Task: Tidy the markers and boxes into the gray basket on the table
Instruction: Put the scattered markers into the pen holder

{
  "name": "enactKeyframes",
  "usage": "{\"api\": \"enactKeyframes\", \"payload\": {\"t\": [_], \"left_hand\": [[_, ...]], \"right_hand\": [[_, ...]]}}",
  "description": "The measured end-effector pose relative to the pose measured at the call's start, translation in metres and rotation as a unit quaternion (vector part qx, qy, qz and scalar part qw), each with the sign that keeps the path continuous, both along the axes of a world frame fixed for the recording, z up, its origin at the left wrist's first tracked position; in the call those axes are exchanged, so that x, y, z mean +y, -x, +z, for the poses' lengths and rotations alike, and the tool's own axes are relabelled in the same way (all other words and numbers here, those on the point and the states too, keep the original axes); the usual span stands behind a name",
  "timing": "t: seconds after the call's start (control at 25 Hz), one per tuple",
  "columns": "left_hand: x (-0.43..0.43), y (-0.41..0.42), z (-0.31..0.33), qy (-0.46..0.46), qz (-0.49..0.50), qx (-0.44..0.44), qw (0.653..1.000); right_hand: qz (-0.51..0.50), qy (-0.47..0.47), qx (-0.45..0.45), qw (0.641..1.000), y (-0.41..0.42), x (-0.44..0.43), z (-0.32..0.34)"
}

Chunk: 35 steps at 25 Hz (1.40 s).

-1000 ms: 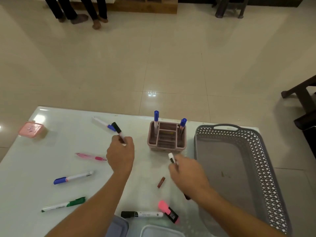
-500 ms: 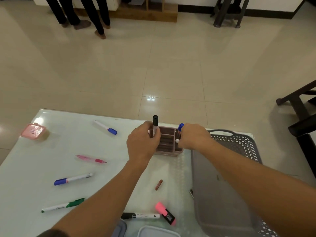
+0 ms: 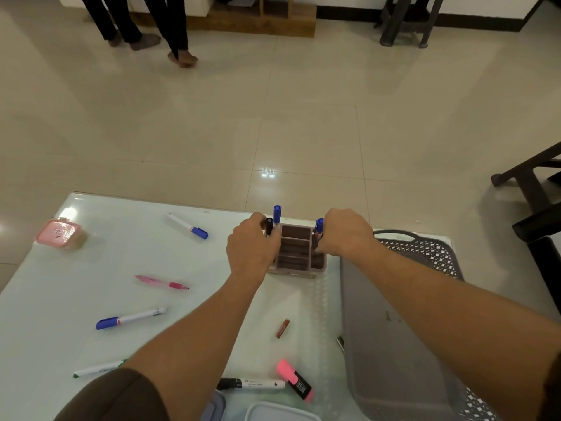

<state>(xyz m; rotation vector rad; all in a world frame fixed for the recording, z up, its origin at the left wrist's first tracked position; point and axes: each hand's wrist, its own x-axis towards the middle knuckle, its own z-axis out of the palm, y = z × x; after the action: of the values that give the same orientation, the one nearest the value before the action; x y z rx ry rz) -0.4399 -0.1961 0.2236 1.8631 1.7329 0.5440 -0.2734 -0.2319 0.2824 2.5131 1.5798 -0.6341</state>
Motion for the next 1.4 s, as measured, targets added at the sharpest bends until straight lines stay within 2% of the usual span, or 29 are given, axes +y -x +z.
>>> {"api": "enactKeyframes", "payload": {"t": [0.24, 0.4, 0.52, 0.6, 0.68, 0.72, 0.8, 0.88, 1.04, 1.12, 1.2, 1.28, 1.32, 1.4], "left_hand": [[0.004, -0.003, 0.0, -0.002, -0.008, -0.001, 1.0], [0.004, 0.003, 0.004, 0.007, -0.033, -0.001, 0.999], [-0.003, 0.043, 0.0, -0.028, 0.036, -0.035, 0.998], [-0.014, 0.092, -0.004, -0.072, 0.134, -0.03, 0.988], [-0.025, 0.148, -0.009, -0.053, 0.218, 0.028, 0.974], [-0.029, 0.176, -0.013, -0.026, 0.227, 0.082, 0.97], [-0.037, 0.219, -0.027, 0.042, 0.176, 0.203, 0.962], [-0.045, 0.243, -0.04, 0.068, 0.126, 0.264, 0.954], [-0.049, 0.273, -0.06, 0.068, 0.194, 0.235, 0.95], [-0.046, 0.288, -0.075, 0.046, 0.13, 0.26, 0.956], [-0.042, 0.302, -0.085, -0.015, 0.016, 0.291, 0.957], [-0.04, 0.32, -0.097, -0.074, -0.099, 0.309, 0.943], [-0.04, 0.327, -0.1, -0.098, -0.125, 0.297, 0.942], [-0.039, 0.334, -0.101, -0.134, -0.07, 0.234, 0.96]], "right_hand": [[-0.051, -0.11, 0.027, 0.992, 0.002, -0.014, -0.017], [-0.101, -0.196, 0.056, 0.974, 0.001, -0.029, -0.025], [-0.154, -0.324, 0.081, 0.93, 0.01, -0.057, -0.018], [-0.09, -0.359, 0.113, 0.922, 0.032, -0.079, -0.014], [0.028, -0.309, 0.157, 0.938, 0.065, -0.094, -0.02], [0.075, -0.272, 0.175, 0.943, 0.083, -0.094, -0.025], [0.126, -0.218, 0.188, 0.949, 0.115, -0.074, -0.041], [0.142, -0.197, 0.173, 0.954, 0.143, -0.039, -0.06], [0.186, -0.161, 0.14, 0.959, 0.22, 0.01, -0.086], [0.185, -0.177, 0.116, 0.96, 0.249, 0.031, -0.092], [0.134, -0.201, 0.097, 0.966, 0.257, 0.061, -0.097], [0.093, -0.187, 0.065, 0.976, 0.257, 0.095, -0.105], [0.081, -0.173, 0.042, 0.981, 0.254, 0.108, -0.109], [0.078, -0.127, 0.008, 0.989, 0.245, 0.126, -0.119]]}}
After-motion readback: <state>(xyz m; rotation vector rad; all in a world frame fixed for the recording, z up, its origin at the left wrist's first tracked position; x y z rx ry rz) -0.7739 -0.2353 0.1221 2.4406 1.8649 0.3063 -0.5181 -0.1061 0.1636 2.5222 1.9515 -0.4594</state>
